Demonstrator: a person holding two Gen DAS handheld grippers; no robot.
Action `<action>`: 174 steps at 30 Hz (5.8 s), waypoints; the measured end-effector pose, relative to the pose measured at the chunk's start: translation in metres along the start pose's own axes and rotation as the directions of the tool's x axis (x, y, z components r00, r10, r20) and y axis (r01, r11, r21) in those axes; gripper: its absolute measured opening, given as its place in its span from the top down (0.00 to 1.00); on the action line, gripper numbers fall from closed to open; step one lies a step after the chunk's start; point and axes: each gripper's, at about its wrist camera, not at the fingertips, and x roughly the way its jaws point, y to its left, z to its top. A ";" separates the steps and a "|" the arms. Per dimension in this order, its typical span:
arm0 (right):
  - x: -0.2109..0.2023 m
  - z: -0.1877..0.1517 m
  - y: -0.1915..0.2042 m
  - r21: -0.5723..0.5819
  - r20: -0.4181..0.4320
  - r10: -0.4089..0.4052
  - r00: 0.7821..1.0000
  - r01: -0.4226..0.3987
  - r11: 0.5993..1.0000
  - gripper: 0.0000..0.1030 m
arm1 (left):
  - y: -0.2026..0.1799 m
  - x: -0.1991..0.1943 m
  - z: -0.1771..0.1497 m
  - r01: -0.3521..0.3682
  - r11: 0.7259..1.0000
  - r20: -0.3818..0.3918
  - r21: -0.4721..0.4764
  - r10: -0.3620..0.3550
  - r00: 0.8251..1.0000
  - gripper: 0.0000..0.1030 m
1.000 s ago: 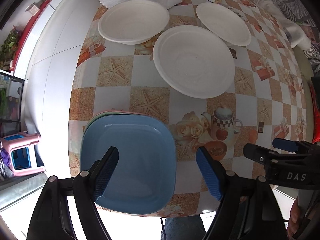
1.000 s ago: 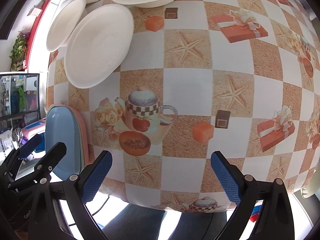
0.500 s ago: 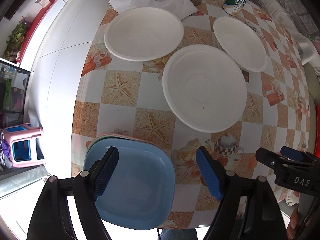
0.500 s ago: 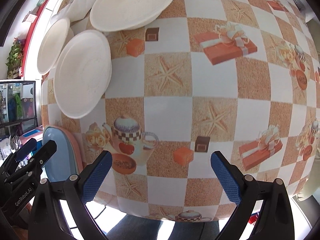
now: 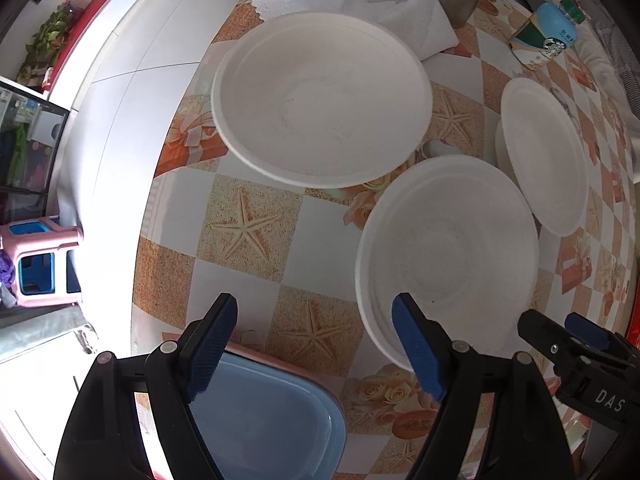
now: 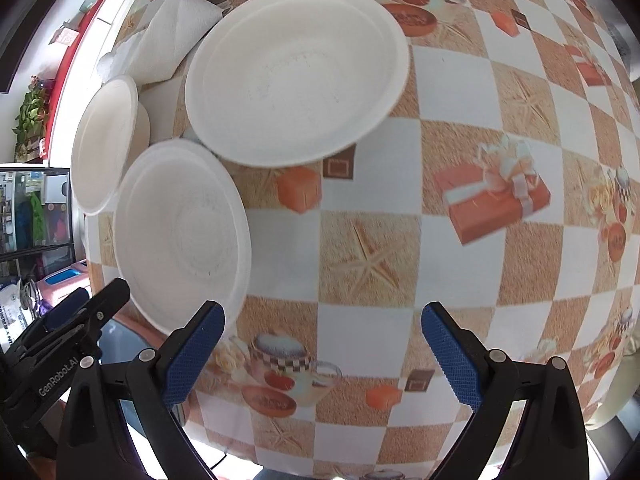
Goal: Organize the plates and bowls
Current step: 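Move both tools toward the white paper plates, then close both tools on the rim of a white paper plate, then carry the white plate with both tools, lower it onto the table, open, then move both tools to the next white paper plate, then close both tools on the rim of the white plate, then carry the plate with both tools onto the first white plate, open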
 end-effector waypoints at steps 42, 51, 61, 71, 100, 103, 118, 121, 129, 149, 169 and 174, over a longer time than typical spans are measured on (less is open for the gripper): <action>0.028 -0.053 -0.019 -0.109 -0.063 -0.016 0.998 0.009 0.994 0.86 | -0.160 0.031 -0.119 0.064 0.907 -0.089 0.416 -0.030 0.996 0.68; 0.033 -0.121 -0.046 -0.086 -0.104 -0.074 0.992 0.065 0.994 0.84 | -0.215 0.035 -0.188 0.089 0.823 -0.131 0.562 -0.017 0.991 0.62; 0.029 -0.152 -0.066 -0.070 -0.103 -0.074 0.992 0.067 0.995 0.84 | -0.225 0.018 -0.195 0.088 0.787 -0.097 0.610 -0.036 0.995 0.23; 0.000 -0.138 -0.100 -0.014 -0.059 -0.060 0.996 0.059 0.998 0.10 | -0.191 0.005 -0.199 0.104 0.804 -0.106 0.585 -0.052 0.993 0.22; -0.099 -0.011 -0.113 -0.018 0.066 -0.076 0.995 0.077 0.997 0.10 | -0.105 -0.057 -0.095 0.026 0.926 0.179 0.378 -0.101 0.979 0.22; -0.106 0.003 -0.106 -0.031 0.083 -0.086 0.993 0.089 0.996 0.10 | -0.107 -0.054 -0.069 -0.008 0.942 0.203 0.335 -0.064 0.977 0.22; -0.083 0.104 -0.067 -0.029 0.085 -0.050 0.995 0.052 0.998 0.10 | -0.139 -0.024 0.035 -0.094 0.947 0.252 0.307 0.015 0.968 0.22; -0.075 0.114 -0.068 -0.013 0.078 -0.039 0.996 0.040 0.999 0.10 | -0.147 -0.017 0.045 -0.114 0.940 0.263 0.321 0.027 0.964 0.22; -0.058 0.134 -0.065 0.004 0.083 -0.002 0.997 0.002 1.000 0.10 | -0.160 0.009 0.066 -0.139 0.921 0.232 0.364 0.055 0.971 0.24; -0.042 0.100 -0.071 -0.042 0.013 0.077 0.997 -0.077 0.996 0.79 | -0.182 0.046 -0.004 -0.019 0.885 0.089 0.465 -0.025 0.996 0.69; -0.037 0.005 -0.077 -0.053 -0.014 0.067 0.998 -0.068 0.996 0.79 | -0.167 0.037 -0.120 0.005 0.878 0.110 0.479 -0.066 0.992 0.68; -0.058 0.003 -0.088 -0.064 0.015 0.067 0.998 -0.066 0.996 0.79 | -0.158 0.015 -0.147 0.007 0.867 0.143 0.498 -0.090 0.986 0.68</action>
